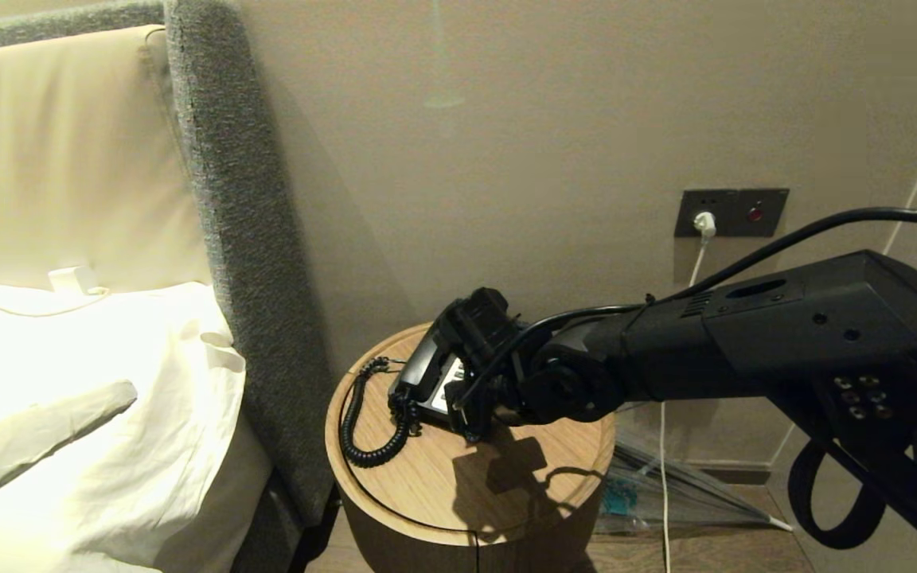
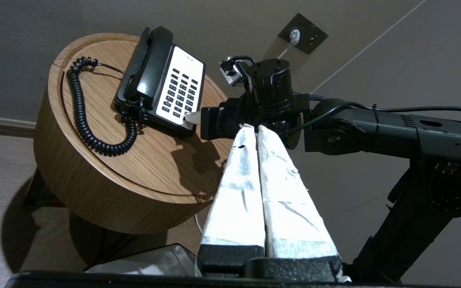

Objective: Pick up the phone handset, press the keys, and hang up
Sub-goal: End the call using the dial pad

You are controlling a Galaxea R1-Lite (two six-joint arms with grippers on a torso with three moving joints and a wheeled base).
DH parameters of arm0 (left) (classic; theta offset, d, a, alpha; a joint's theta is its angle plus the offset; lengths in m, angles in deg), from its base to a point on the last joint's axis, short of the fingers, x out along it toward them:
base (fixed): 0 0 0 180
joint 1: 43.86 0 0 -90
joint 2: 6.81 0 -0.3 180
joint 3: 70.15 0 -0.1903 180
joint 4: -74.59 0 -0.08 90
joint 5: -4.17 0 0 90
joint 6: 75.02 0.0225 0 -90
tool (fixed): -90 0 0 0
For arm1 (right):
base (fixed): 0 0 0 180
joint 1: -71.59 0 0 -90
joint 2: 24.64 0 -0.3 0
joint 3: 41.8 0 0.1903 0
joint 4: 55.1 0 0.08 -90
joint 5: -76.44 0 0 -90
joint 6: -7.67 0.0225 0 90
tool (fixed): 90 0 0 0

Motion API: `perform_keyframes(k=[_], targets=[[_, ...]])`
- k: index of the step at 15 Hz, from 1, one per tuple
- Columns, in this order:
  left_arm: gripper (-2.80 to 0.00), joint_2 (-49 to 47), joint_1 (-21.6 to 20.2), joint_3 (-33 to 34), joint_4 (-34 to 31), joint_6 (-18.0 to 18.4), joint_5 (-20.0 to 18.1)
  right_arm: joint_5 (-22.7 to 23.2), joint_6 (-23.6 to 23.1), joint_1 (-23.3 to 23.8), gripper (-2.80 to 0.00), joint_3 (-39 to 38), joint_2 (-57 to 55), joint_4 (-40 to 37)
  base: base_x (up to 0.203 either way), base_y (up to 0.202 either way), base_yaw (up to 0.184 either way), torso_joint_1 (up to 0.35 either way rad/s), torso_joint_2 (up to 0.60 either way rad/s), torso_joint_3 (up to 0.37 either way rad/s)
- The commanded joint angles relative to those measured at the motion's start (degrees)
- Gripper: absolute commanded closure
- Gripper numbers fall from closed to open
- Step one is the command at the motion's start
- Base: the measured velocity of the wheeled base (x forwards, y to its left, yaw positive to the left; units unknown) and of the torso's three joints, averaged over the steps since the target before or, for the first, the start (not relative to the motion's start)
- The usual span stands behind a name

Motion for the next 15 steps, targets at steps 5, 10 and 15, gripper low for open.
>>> perform_keyframes(k=[5, 10, 15], targets=[[0.0, -0.06, 0.0, 0.26, 0.04, -0.22, -0.04, -0.17, 0.15, -0.01, 0.0, 0.04, -0.22, -0.04, 0.0, 0.0, 0.0, 0.0, 0.0, 0.0], [0.0, 0.56, 0.0, 0.79, 0.03, -0.13, -0.04, -0.1, 0.33, -0.02, 0.0, 0.11, 2.79, -0.22, 0.0, 0.0, 0.0, 0.0, 0.0, 0.0], [0.0, 0.72, 0.0, 1.23, -0.05, 0.04, -0.1, -0.28, 0.59, -0.08, 0.0, -0.9, 6.52, -0.53, 0.0, 0.0, 0.0, 0.0, 0.0, 0.0]])
